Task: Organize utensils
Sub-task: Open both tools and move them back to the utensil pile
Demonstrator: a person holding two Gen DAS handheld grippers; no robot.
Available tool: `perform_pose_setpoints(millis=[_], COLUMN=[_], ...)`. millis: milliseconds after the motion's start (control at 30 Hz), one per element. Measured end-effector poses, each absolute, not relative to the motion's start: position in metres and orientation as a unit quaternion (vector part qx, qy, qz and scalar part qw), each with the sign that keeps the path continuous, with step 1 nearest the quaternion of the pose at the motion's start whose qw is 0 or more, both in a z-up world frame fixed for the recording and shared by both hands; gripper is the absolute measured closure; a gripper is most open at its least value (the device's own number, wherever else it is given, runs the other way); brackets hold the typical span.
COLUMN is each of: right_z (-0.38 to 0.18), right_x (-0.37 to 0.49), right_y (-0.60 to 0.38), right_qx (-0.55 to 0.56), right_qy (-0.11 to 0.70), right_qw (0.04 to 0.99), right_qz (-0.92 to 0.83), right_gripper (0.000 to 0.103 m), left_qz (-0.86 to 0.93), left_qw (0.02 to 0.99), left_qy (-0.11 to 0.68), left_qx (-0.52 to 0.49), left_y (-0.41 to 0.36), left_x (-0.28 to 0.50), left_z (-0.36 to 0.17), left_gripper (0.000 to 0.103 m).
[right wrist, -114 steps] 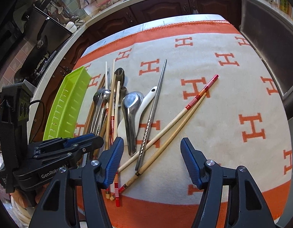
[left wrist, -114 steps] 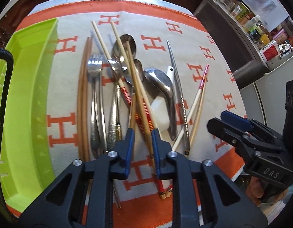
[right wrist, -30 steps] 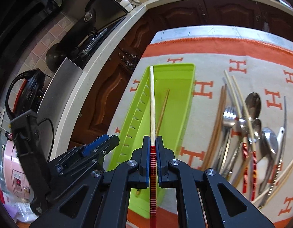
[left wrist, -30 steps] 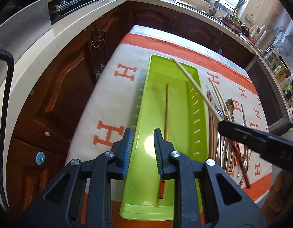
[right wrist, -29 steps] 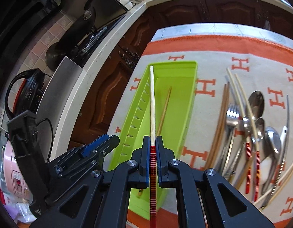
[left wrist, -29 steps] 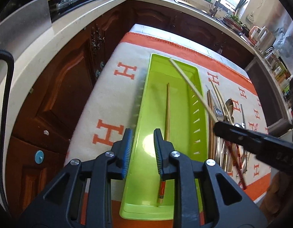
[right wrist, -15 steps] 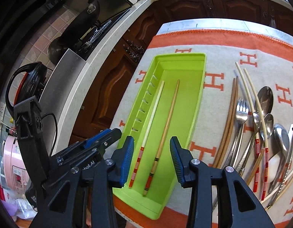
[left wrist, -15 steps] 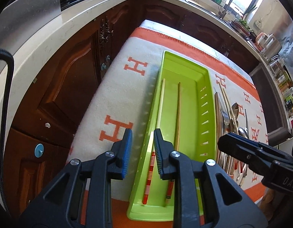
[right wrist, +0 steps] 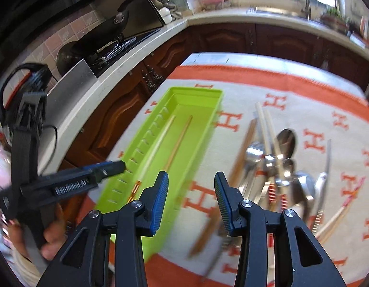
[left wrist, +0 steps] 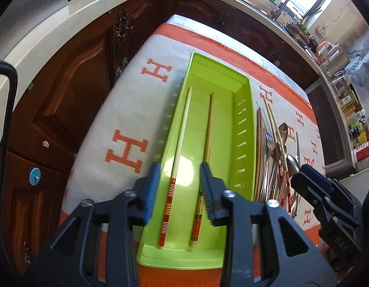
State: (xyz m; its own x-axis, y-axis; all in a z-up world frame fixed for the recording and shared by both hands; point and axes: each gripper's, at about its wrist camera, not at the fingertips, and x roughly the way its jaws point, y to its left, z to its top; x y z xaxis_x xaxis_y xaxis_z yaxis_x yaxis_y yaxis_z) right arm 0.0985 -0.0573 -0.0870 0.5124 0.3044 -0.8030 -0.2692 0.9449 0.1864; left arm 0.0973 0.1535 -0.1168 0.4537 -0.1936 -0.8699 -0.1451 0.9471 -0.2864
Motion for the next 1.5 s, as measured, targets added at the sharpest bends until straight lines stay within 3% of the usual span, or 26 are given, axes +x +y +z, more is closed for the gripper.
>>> perform_pose_setpoints(millis=[367, 533, 800, 1100, 1300, 1500], right_z=[-0.071, -0.067, -0.079, -0.119, -0.142, -0.153], right_x=[0.059, 0.051, 0.043, 0.048, 0.050, 0.051], right_y=[-0.155, -0.210, -0.269, -0.291, -0.306, -0.324], right_qx=[0.044, 0.087, 0.129, 0.158, 0.178, 0.198], right_qy=[0.449, 0.450, 0.454, 0.482, 0.494, 0.494], right_qw=[0.887, 0.887, 0.881, 0.862, 0.850, 0.846], right_qz=[0.096, 0.062, 0.028, 0.022, 0.027, 0.031], right_gripper=[0.062, 0.050, 0.050, 0.063, 0.067, 0.067], left_qz=[-0.046, -0.083, -0.141, -0.212, -0.248, -0.244], left_qw=[0.867, 0.869, 0.849, 0.818, 0.804, 0.782], left_qy=[0.481, 0.479, 0.505, 0.532, 0.540, 0.573], left_qx=[-0.123, -0.094, -0.062, -0.050, -0.028, -0.010], left_y=[0.098, 0.054, -0.023, -0.099, -0.145, -0.174], left_x=[0.090, 0.090, 0.098, 0.115, 0.133, 0.149], left_z=[-0.086, -0.078, -0.092, -0.115, -0.128, -0.155], left_gripper=[0.064, 0.064, 0.064, 0.066, 0.077, 0.078])
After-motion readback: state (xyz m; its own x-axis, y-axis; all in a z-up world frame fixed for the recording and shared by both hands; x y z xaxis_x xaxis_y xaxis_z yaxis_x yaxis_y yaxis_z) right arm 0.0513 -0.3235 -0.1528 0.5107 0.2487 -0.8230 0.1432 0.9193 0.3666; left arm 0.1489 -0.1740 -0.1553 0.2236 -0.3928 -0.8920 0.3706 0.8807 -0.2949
